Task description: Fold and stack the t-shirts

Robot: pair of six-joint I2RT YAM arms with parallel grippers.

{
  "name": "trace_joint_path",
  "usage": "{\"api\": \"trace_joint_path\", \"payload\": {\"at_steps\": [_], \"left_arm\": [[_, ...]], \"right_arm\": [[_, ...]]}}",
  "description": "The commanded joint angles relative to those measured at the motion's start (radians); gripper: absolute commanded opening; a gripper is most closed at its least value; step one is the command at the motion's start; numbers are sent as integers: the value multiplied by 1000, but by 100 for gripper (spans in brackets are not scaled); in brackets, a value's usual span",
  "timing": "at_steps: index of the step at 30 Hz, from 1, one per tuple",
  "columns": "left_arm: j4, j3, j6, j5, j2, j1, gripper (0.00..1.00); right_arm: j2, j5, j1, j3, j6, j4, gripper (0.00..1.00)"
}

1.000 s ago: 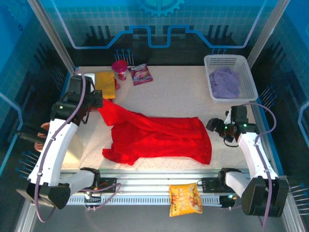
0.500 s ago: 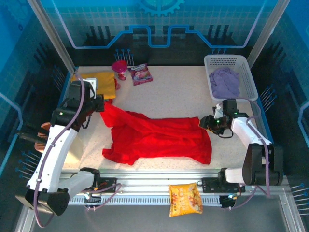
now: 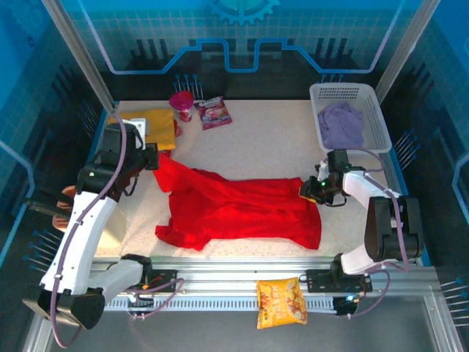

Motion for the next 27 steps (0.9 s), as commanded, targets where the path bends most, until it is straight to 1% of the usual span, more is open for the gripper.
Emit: {"api": "trace_joint_path", "payload": {"at_steps": [1,7,9,13,15,16,22,23,27], "left_arm": [[22,-14,-10,25,-17,10,0],[23,-10,-9,24,-17,10,0],[23,-10,-9,26,-17,9,0],[22,-15,-8,26,-20,9,0],[22,-16,-7,26,-20,9,0],[22,-16,-5,28,-21,9,0],[19,-16,23,28,-33,10,0],[19,-16,33,28,-39,10,0],[19,9,53,24,-66,10,0]], "right_arm": [[20,3,21,24,2,0,31],[25,0,29,20,9,8,30],[24,-4,34,19,14,14,27],[21,-2,40,29,16,6,15],[13,4,40,39,16,-5,4],[8,9,39,42,17,-11,1],[-65,24,29,67,12,-55,0],[-90,34,23,102,10,-67,0],[-219,51,-21,146,-3,-75,0]]}}
